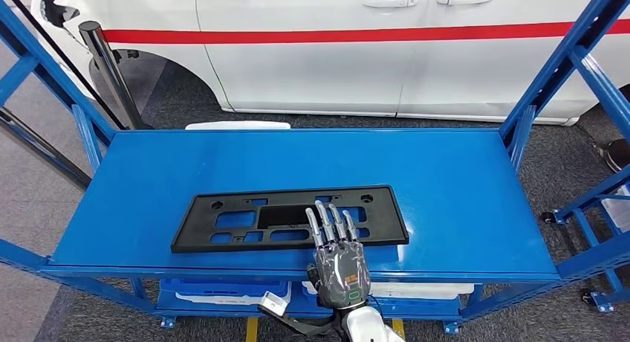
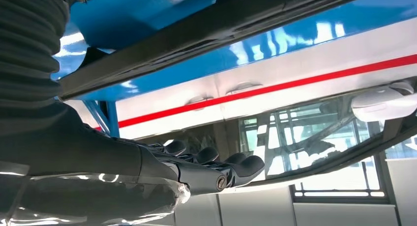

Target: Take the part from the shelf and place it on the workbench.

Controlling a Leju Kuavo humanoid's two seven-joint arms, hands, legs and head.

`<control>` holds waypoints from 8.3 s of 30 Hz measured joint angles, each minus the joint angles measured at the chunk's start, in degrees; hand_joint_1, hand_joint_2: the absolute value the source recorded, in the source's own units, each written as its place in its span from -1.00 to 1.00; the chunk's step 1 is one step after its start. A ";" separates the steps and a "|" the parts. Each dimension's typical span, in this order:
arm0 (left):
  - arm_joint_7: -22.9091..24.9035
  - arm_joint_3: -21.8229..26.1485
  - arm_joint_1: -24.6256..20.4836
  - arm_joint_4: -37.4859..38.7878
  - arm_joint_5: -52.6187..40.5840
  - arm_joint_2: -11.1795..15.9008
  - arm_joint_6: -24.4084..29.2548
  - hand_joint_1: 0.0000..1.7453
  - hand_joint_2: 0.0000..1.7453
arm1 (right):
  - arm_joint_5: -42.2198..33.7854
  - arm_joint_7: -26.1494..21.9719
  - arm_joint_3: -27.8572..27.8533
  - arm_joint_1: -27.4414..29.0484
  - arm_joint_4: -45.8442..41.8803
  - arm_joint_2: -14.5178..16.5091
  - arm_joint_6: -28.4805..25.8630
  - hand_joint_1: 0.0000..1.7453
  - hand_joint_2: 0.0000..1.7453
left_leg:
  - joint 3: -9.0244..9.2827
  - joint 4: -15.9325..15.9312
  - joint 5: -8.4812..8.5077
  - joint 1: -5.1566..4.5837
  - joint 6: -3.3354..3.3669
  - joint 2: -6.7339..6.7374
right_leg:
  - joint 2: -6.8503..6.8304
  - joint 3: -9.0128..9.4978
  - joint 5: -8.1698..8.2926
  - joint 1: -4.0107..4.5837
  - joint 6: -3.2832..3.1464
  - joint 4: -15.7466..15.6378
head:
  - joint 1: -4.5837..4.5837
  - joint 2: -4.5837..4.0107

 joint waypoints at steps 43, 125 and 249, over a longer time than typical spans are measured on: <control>-2.63 -1.24 -0.12 0.02 1.56 0.23 1.02 -1.00 -1.00 | -14.64 -2.53 -0.15 -2.18 1.72 1.29 7.13 -1.00 1.00 | 4.60 -12.44 5.25 -0.03 3.11 0.16 | 0.09 -6.26 -7.77 -0.10 2.59 14.39 | 0.05 0.00; -10.72 -1.34 0.43 0.06 6.43 0.72 7.04 -1.00 1.00 | -18.20 -4.85 0.43 2.88 -3.41 -5.90 12.88 1.00 1.00 | 6.10 -10.51 3.44 0.50 -0.05 -0.06 | 0.00 1.85 -0.33 0.03 0.96 -1.06 | 0.01 0.00; -5.38 -7.06 -0.64 0.72 13.53 0.71 5.86 -1.00 1.00 | -82.03 -43.60 -6.84 14.74 -20.04 -5.78 20.72 1.00 1.00 | 12.78 -13.76 -0.24 -0.87 0.77 0.28 | -0.79 -4.34 4.36 0.14 0.49 0.49 | 0.08 0.00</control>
